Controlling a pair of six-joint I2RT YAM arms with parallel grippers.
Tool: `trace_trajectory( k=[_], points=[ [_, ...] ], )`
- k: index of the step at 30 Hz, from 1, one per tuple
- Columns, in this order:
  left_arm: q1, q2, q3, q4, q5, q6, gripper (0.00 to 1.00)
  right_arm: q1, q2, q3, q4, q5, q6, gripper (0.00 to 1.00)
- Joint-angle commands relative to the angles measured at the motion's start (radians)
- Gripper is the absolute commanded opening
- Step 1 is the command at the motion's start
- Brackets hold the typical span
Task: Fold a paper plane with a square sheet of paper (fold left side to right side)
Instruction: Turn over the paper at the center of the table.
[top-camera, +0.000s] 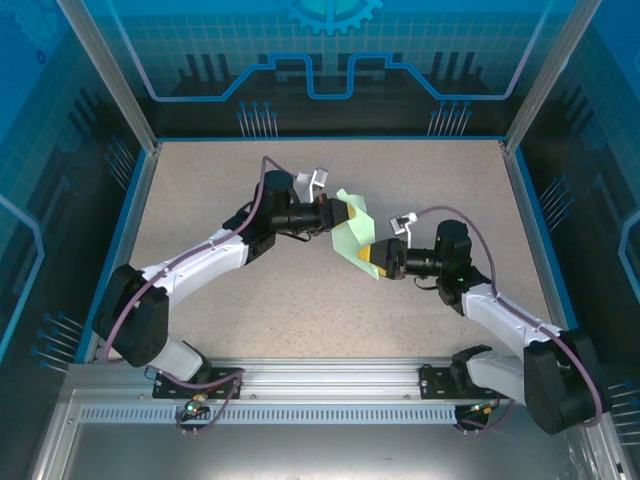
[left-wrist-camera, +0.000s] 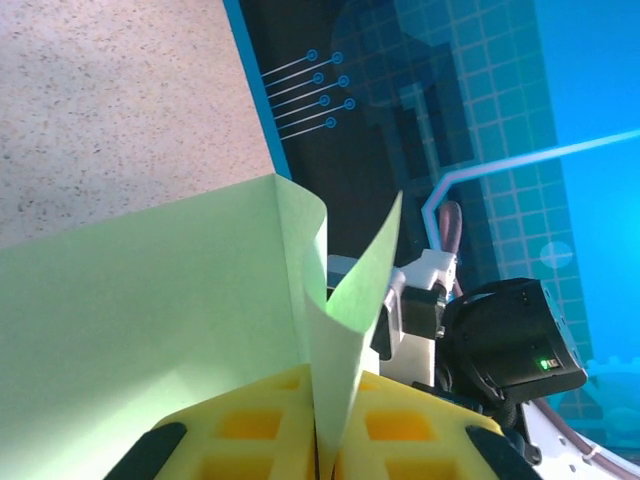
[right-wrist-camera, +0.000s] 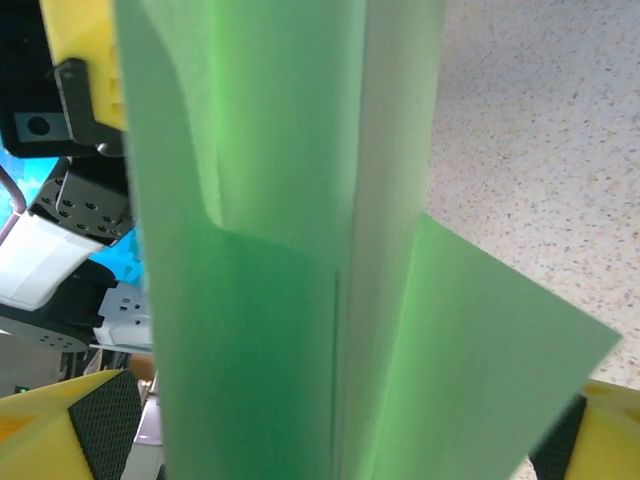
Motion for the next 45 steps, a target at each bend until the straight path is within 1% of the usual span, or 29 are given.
trace_trajectory(
  k=[1,3,5,9,13,15,16,18,19,21,24,26,28,30,33,35,38,40,45],
  points=[
    [-0.009,-0.032,-0.009,0.045,0.032,-0.031,0.12,0.030,0.007,0.064,0.065,0.034,0.041,0.99],
    [-0.011,-0.034,-0.021,0.058,0.032,-0.041,0.12,0.034,0.009,0.078,0.066,0.042,0.052,0.99],
    [-0.012,-0.036,-0.031,0.073,0.032,-0.049,0.12,0.038,0.012,0.087,0.072,0.047,0.065,0.94],
    [-0.015,-0.036,-0.039,0.087,0.035,-0.061,0.13,0.039,0.009,0.095,0.059,0.056,0.076,0.78],
    [-0.015,-0.036,-0.042,0.083,0.036,-0.058,0.15,0.040,0.003,0.100,0.036,0.066,0.068,0.58],
    [-0.015,-0.039,-0.045,0.071,0.035,-0.048,0.21,0.040,-0.006,0.106,0.000,0.073,0.047,0.46],
    [-0.013,-0.041,-0.045,0.060,0.035,-0.039,0.23,0.040,-0.012,0.111,-0.027,0.078,0.031,0.42],
    [-0.014,-0.053,-0.042,0.017,0.023,-0.006,0.34,0.041,-0.026,0.120,-0.090,0.088,-0.011,0.33],
    [-0.014,-0.060,-0.039,-0.012,0.015,0.013,0.39,0.041,-0.032,0.128,-0.128,0.095,-0.033,0.30],
    [-0.013,-0.079,-0.035,-0.087,-0.012,0.070,0.51,0.042,-0.044,0.142,-0.205,0.110,-0.087,0.26],
    [-0.007,-0.124,-0.030,-0.214,-0.069,0.155,0.67,0.042,-0.059,0.166,-0.339,0.136,-0.165,0.23],
    [-0.001,-0.166,-0.035,-0.294,-0.117,0.205,0.74,0.043,-0.066,0.186,-0.438,0.159,-0.227,0.22],
    [0.004,-0.218,-0.046,-0.373,-0.176,0.255,0.79,0.043,-0.070,0.209,-0.540,0.193,-0.295,0.20],
    [0.004,-0.277,-0.056,-0.462,-0.244,0.308,0.82,0.050,-0.074,0.243,-0.678,0.253,-0.391,0.18],
    [0.004,-0.358,-0.077,-0.558,-0.319,0.366,0.85,0.065,-0.073,0.285,-0.818,0.348,-0.481,0.14],
    [0.004,-0.407,-0.090,-0.604,-0.351,0.391,0.86,0.083,-0.066,0.310,-0.881,0.405,-0.528,0.11],
    [0.004,-0.467,-0.109,-0.658,-0.383,0.422,0.88,0.137,-0.048,0.361,-0.975,0.538,-0.593,0.08],
    [0.004,-0.497,-0.115,-0.685,-0.401,0.434,0.89,0.191,-0.026,0.401,-1.056,0.666,-0.640,0.06],
    [0.004,-0.565,-0.129,-0.741,-0.468,0.452,0.91,0.387,0.106,0.576,-1.267,1.106,-0.732,0.00]
  ],
)
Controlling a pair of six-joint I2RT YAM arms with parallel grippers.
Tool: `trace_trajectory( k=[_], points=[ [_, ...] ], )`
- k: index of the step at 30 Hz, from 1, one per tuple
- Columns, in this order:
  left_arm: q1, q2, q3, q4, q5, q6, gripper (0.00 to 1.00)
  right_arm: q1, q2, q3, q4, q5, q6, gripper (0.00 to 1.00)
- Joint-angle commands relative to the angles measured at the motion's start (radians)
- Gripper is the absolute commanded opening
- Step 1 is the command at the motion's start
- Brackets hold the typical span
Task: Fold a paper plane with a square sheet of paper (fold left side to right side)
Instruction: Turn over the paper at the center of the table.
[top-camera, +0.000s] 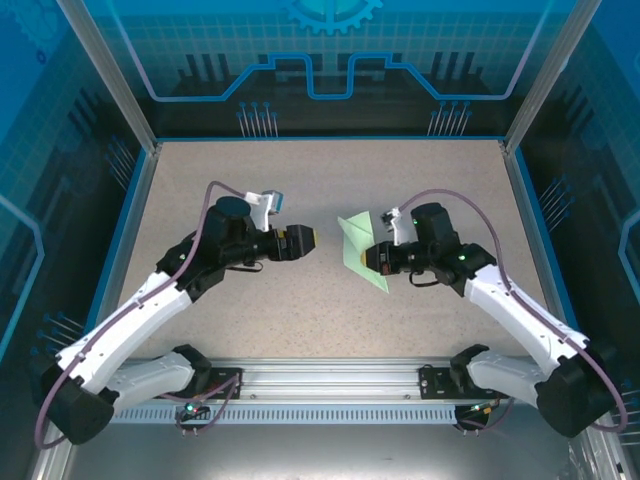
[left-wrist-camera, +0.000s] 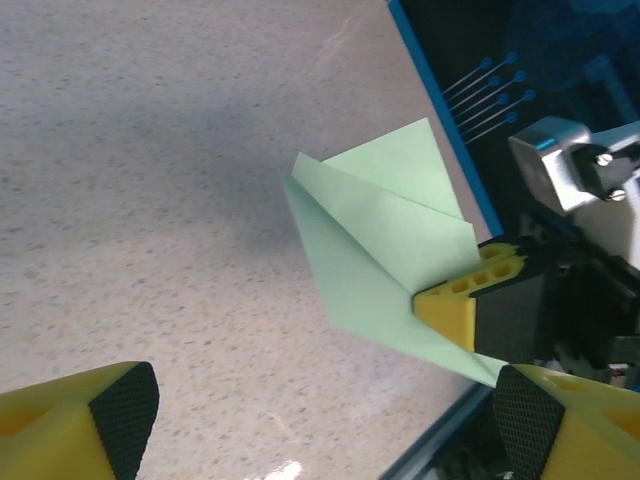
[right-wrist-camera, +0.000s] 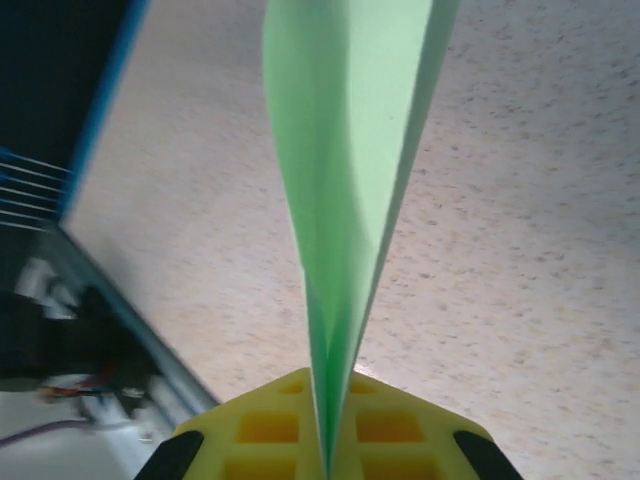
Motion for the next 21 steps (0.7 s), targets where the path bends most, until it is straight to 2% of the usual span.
trace_trajectory(
  k=[1,6,11,15,21],
  points=[
    [0.007,-0.051,-0.014,-0.079,-0.080,0.048,0.91,0.119,0.094,0.107,-0.228,0.402,-0.098,0.00],
    [0.007,-0.107,-0.023,-0.108,-0.144,0.045,0.92,0.284,0.330,0.266,-0.430,0.816,-0.054,0.00],
    [0.007,-0.151,-0.035,-0.120,-0.176,0.037,0.93,0.367,0.587,0.398,-0.598,1.071,0.028,0.00],
    [0.008,-0.162,-0.040,-0.130,-0.189,0.036,0.95,0.405,0.762,0.474,-0.683,1.168,0.077,0.00],
    [0.011,-0.157,-0.047,-0.128,-0.188,0.030,0.96,0.432,0.971,0.545,-0.729,1.199,0.103,0.00]
  ],
)
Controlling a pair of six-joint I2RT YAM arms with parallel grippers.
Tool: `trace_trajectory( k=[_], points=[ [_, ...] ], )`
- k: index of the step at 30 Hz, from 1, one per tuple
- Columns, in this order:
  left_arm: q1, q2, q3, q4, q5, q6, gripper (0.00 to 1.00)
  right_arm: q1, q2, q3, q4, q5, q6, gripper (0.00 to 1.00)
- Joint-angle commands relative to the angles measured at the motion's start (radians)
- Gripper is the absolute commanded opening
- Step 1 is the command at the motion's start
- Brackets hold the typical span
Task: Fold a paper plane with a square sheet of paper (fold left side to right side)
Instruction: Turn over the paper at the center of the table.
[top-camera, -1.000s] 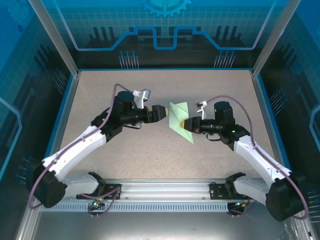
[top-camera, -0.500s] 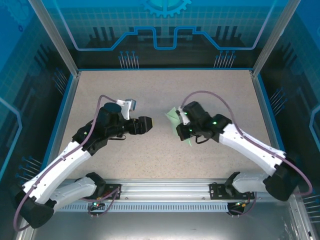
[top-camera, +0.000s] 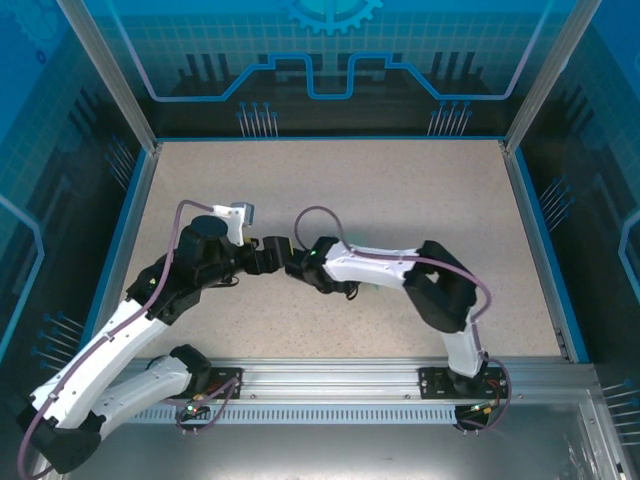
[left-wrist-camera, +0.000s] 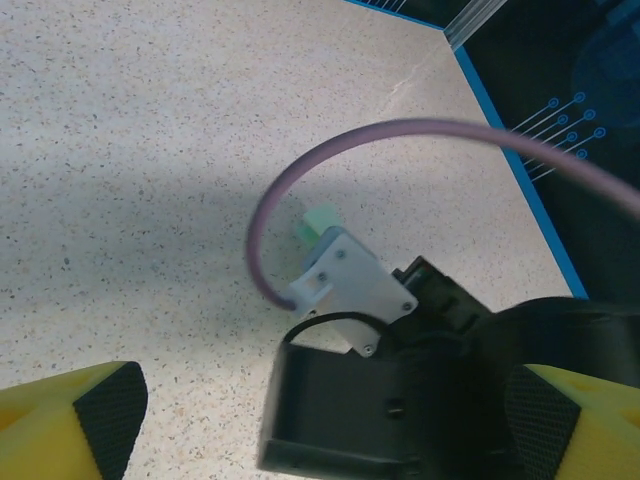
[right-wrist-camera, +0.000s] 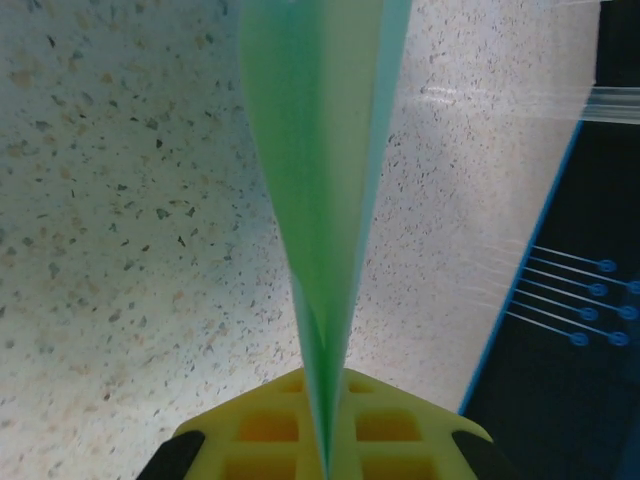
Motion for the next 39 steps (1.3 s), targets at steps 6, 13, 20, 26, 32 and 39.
trace_trajectory(
  k=[6,13,20,26,32,39],
  points=[
    [0.010,0.015,-0.018,-0.021,-0.020,0.000,0.97,0.031,0.112,0.038,0.020,-0.095,-0.049,0.08],
    [0.015,0.087,-0.030,0.018,0.034,-0.056,0.99,0.031,-0.047,-0.028,0.141,-0.367,-0.115,0.49],
    [0.045,0.172,-0.077,0.134,0.138,-0.166,0.99,0.024,-0.321,-0.150,0.219,-0.594,-0.126,0.74],
    [0.040,0.316,-0.152,0.353,0.314,-0.256,0.98,-0.075,-0.602,-0.299,0.351,-0.782,-0.135,0.86],
    [-0.019,0.495,-0.181,0.548,0.377,-0.318,0.97,-0.274,-0.840,-0.476,0.528,-0.938,-0.105,0.96],
    [-0.078,0.720,-0.114,0.672,0.406,-0.340,0.90,-0.531,-1.046,-0.686,0.678,-1.138,-0.070,0.99]
  ],
)
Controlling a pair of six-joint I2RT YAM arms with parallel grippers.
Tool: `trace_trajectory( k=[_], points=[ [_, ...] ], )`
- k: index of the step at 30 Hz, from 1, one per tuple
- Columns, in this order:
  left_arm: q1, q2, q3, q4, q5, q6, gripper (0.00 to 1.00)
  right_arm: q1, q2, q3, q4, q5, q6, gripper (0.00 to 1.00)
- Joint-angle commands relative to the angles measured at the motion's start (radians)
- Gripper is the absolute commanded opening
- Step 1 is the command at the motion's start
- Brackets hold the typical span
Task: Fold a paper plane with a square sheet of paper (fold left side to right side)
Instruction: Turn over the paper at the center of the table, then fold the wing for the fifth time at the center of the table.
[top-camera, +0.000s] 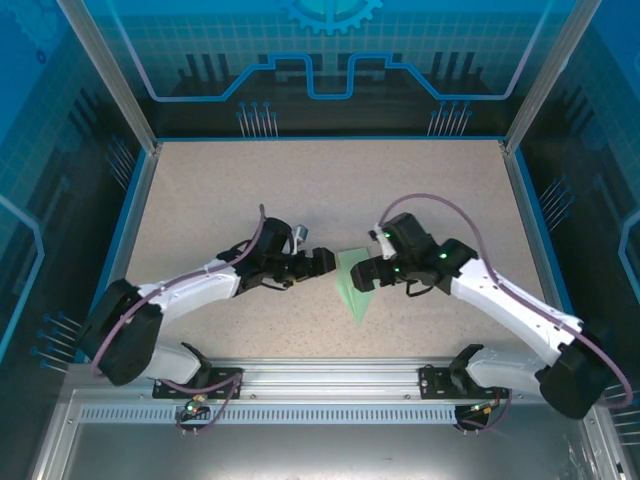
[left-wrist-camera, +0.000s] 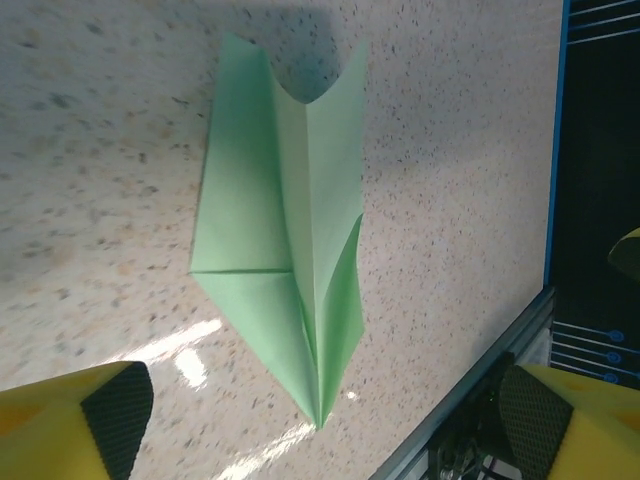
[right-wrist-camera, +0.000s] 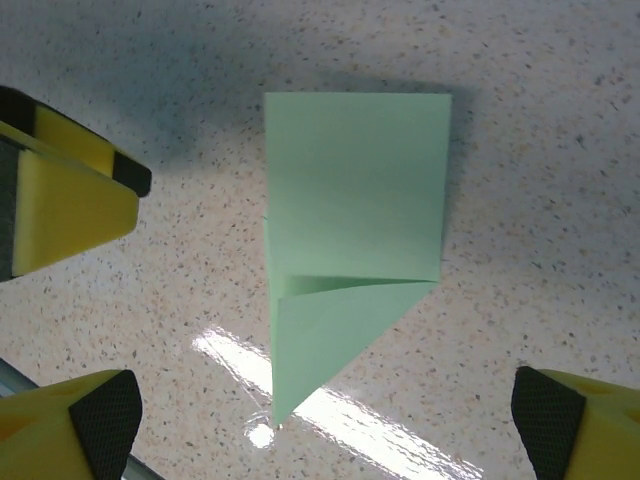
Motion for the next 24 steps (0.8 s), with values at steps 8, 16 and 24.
trace_trajectory(
  k=[8,16,24],
  points=[
    [-0.025,0.292,0.183,0.141,0.095,-0.003,0.69,-0.196,-0.208,-0.233,0.216,-0.167,0.030,0.99],
    [-0.023,0.373,0.229,0.123,0.090,0.056,0.36,-0.195,-0.323,-0.378,0.374,-0.128,-0.078,0.99],
    [0.004,0.292,0.134,0.213,0.121,0.110,0.11,-0.293,-0.108,-0.293,0.387,-0.385,-0.103,0.99]
  ],
)
